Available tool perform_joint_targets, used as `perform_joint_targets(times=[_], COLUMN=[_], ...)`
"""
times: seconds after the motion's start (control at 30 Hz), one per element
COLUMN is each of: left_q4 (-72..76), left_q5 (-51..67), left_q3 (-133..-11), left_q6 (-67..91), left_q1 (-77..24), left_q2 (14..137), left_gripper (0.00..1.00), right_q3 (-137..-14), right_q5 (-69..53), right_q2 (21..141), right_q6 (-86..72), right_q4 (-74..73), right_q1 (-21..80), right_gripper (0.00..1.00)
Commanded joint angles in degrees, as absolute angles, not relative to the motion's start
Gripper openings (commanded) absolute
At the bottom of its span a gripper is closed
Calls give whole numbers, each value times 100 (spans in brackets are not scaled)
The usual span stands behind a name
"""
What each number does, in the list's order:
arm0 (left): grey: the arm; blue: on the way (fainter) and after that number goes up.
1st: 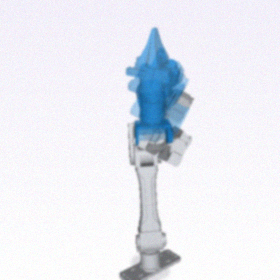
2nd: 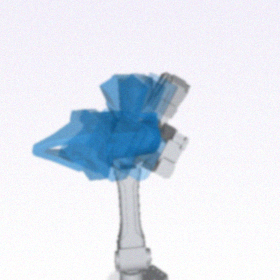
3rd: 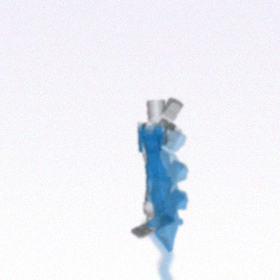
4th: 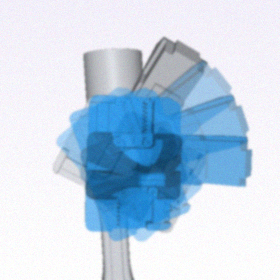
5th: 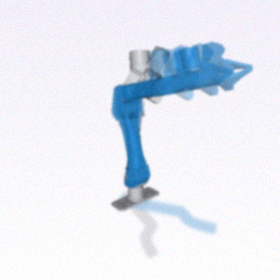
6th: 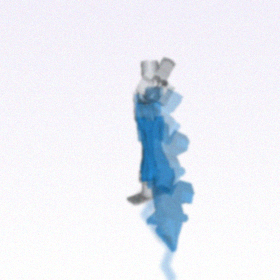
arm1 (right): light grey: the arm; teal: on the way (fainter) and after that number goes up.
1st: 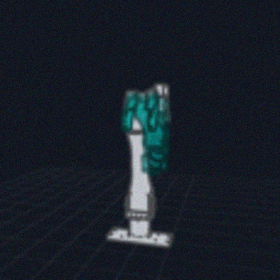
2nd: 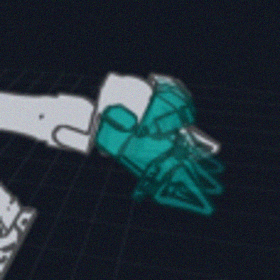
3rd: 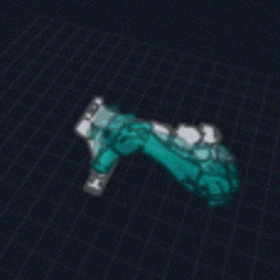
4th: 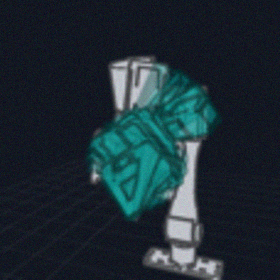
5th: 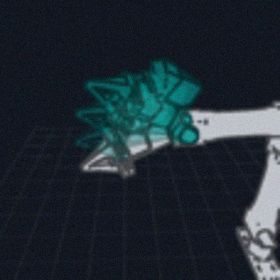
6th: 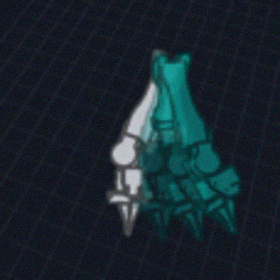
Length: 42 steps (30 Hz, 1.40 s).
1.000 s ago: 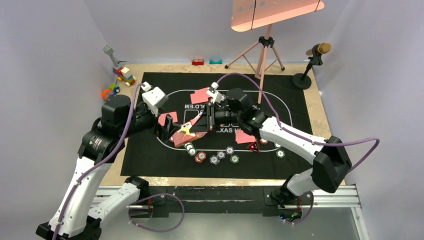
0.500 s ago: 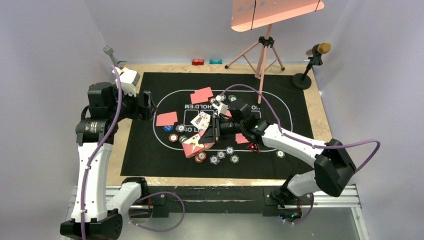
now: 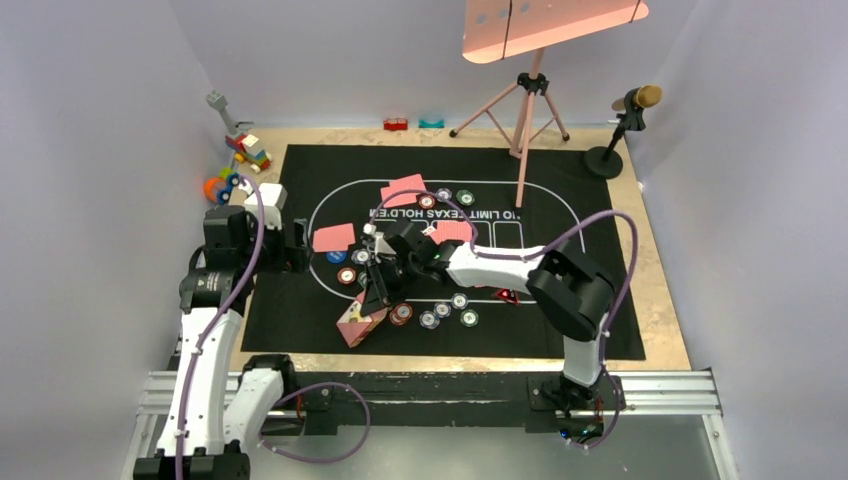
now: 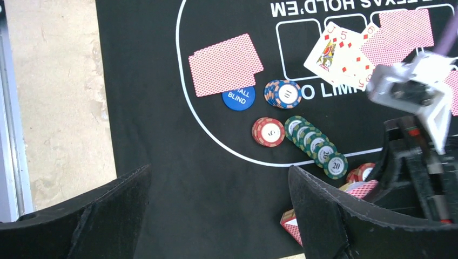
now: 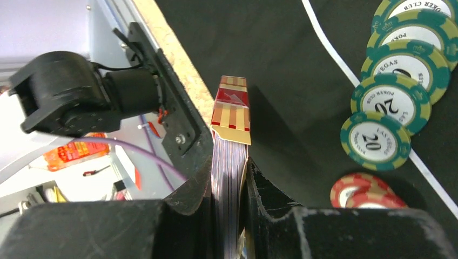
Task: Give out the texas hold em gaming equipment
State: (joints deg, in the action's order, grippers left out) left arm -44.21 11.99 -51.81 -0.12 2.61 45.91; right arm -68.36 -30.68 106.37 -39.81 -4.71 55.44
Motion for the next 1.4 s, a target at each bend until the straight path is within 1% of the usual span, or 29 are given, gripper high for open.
perform_joint_targets(times=[0.0,0.23,0.37,0.4,0.47,0.77,0.9,0.97,1.03,1.17,1.27,1.37], left_q4=[-3803,-3300,-3071,-3015,-2909,-2322,-2058,-2006,-2042,-2016,-1859,-1853], left_q5=[1069,1231,1370,1412,1437,1648,1727,1733,1805,1760,1540,1256], left_q3=[-4968,-4615,-4539,-4529,-4529,-4375,-4238,-4198,-4212,-4166,-4046,-4044], left_q6=[52,79,103,105,79,41,47,75,132,112,68,165], left_q1=[308,308,308,312,308,312,310,315,309,300,299,299], left_q2=[4323,4356,4450,4470,4543,4810,4853,4874,4901,4876,4815,4840], left_gripper=[100,100,100,100,100,100,99,100,100,100,100,100], right_q3=[-7144,-6947,-6838,-6785,-6644,-6254,-6205,-6182,-6234,-6496,-7065,-7732], right_q5=[-3135,-3073,-2793,-2710,-2496,-1793,-1528,-1466,-1406,-1427,-1269,-947], right_q2=[10968,11278,11326,11316,11268,10854,10584,10398,10174,9769,9374,8957], right_q6=[-3791,-3727,-3688,-3694,-3696,-3677,-3655,-3610,-3547,-3338,-3024,-2687], right_q4=[209,750,563,477,389,-203,-496,-625,-825,-1460,-2098,-2646], right_q1=[5620,5634,5651,5659,5662,5668,5660,5667,5669,5669,5646,5365], right_gripper=[0,0,0,2,12,43,68,74,78,80,81,81])
